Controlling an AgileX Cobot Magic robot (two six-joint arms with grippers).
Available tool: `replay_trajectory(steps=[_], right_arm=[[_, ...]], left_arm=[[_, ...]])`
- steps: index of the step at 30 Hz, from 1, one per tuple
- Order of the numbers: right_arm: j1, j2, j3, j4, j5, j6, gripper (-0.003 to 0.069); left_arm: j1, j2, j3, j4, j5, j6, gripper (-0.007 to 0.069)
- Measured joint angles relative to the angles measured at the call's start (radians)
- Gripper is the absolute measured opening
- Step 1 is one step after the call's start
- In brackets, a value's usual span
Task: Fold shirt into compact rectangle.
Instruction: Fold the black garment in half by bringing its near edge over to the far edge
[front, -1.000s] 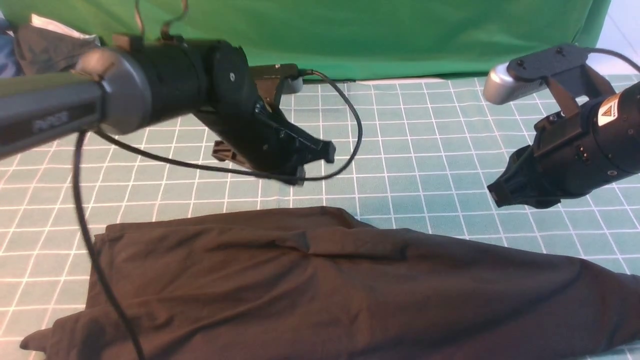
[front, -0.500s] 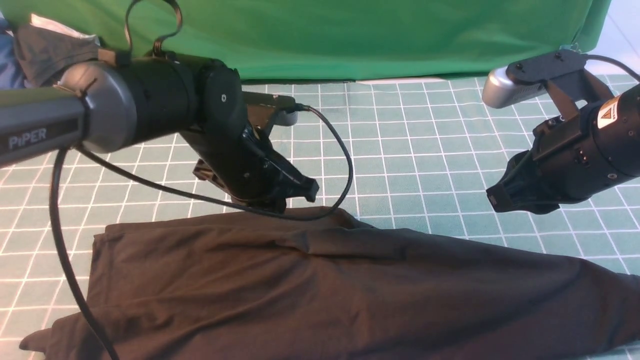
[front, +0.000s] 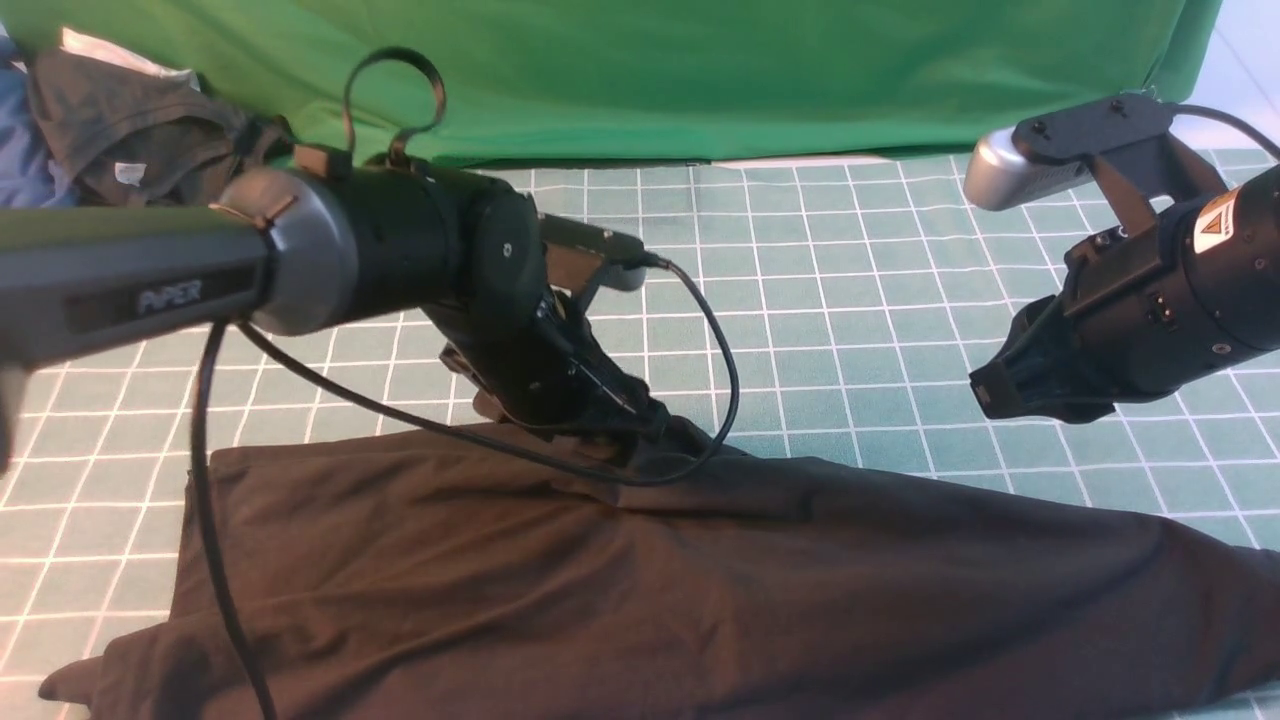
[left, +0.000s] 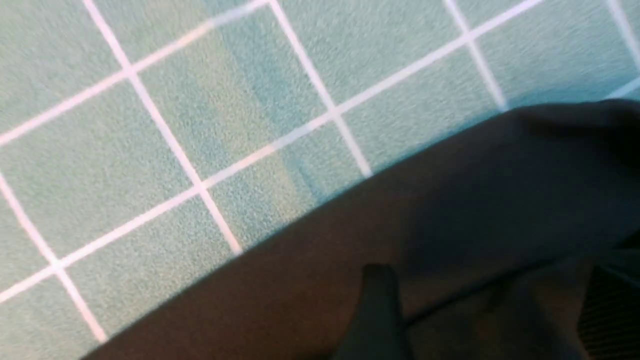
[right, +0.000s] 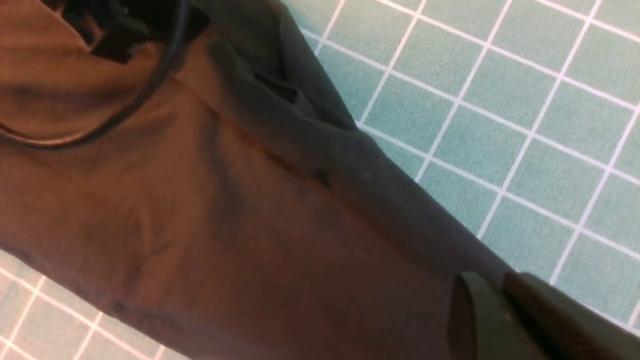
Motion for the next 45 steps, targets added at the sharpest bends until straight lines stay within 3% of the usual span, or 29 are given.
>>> replay_trajectory(steps=[5, 8, 10, 11, 14, 17, 27, 35, 45], right_arm=[[0.0, 0.0, 0.0, 0.0, 0.0, 0.0, 0.0073], [0.0, 0.0, 0.0, 0.0, 0.0, 0.0, 0.0076], [0.0, 0.0, 0.0, 0.0, 0.0, 0.0, 0.0077], [0.0, 0.0, 0.0, 0.0, 0.0, 0.0, 0.0077], [0.0, 0.0, 0.0, 0.0, 0.0, 0.0, 0.008], [0.0, 0.0, 0.0, 0.0, 0.0, -0.001, 0.0082], [0.0, 0.0, 0.0, 0.0, -0.016, -0.019, 0.0082], [0.0, 0.0, 0.0, 0.0, -0.04, -0.02, 0.0082], [0.0, 0.0, 0.0, 0.0, -0.052, -0.02, 0.0082]], left_arm=[[0.0, 0.024, 0.0, 0.0, 0.001, 0.001, 0.0526], [0.0, 0.029, 0.0, 0.0, 0.003, 0.001, 0.0442], [0.0, 0.031, 0.0, 0.0, 0.008, 0.005, 0.0326], [0.0, 0.031, 0.0, 0.0, 0.009, 0.006, 0.0314], [0.0, 0.032, -0.001, 0.002, 0.021, 0.012, 0.0104], [0.0, 0.032, -0.026, 0.008, 0.056, 0.021, 0.0021], [0.0, -0.003, -0.113, 0.031, 0.11, 0.023, 0.0012], [0.0, -0.003, -0.132, 0.138, 0.015, 0.022, 0.0012], [0.0, -0.008, -0.132, 0.057, 0.076, 0.057, 0.0013]])
